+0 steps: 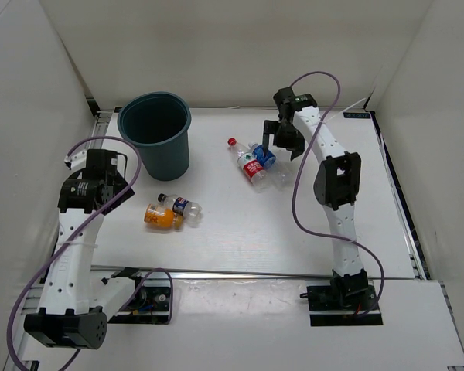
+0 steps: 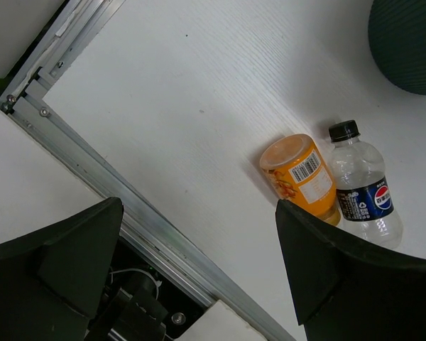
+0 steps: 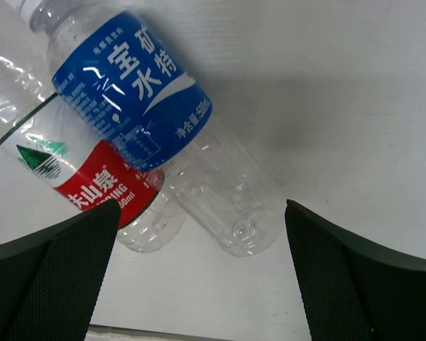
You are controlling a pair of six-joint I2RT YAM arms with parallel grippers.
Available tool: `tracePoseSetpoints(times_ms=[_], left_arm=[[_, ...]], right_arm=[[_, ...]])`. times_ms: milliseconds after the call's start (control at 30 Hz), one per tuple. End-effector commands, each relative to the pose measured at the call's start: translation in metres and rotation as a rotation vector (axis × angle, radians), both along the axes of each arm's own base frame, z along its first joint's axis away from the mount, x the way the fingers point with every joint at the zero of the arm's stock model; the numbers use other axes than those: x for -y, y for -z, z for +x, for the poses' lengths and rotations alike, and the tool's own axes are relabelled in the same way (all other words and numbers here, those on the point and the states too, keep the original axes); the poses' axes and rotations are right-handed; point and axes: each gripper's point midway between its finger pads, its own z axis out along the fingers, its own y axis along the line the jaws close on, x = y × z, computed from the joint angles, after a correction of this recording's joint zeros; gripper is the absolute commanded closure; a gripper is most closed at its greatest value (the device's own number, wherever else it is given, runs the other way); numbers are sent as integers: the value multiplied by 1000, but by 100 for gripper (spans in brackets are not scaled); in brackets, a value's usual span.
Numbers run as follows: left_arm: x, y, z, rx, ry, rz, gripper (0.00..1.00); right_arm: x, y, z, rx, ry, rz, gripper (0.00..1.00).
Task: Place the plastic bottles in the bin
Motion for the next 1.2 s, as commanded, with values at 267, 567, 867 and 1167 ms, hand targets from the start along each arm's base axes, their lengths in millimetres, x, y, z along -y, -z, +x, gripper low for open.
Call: tracePoseSetpoints(times_ms=[267, 567, 867, 1167], left_arm=[[0, 12, 9, -52, -9, 9, 0], [1, 10, 8, -64, -5, 1, 0], [3, 10, 3, -71, -7, -10, 0], [6, 14, 2, -79, 1, -26, 0]], right_arm=[[-20, 26, 13, -35, -13, 83, 0], [-19, 50, 14, -88, -4, 115, 6], [-14, 40, 14, -79, 23, 123, 49], [-46, -89, 11, 132, 24, 421, 62]])
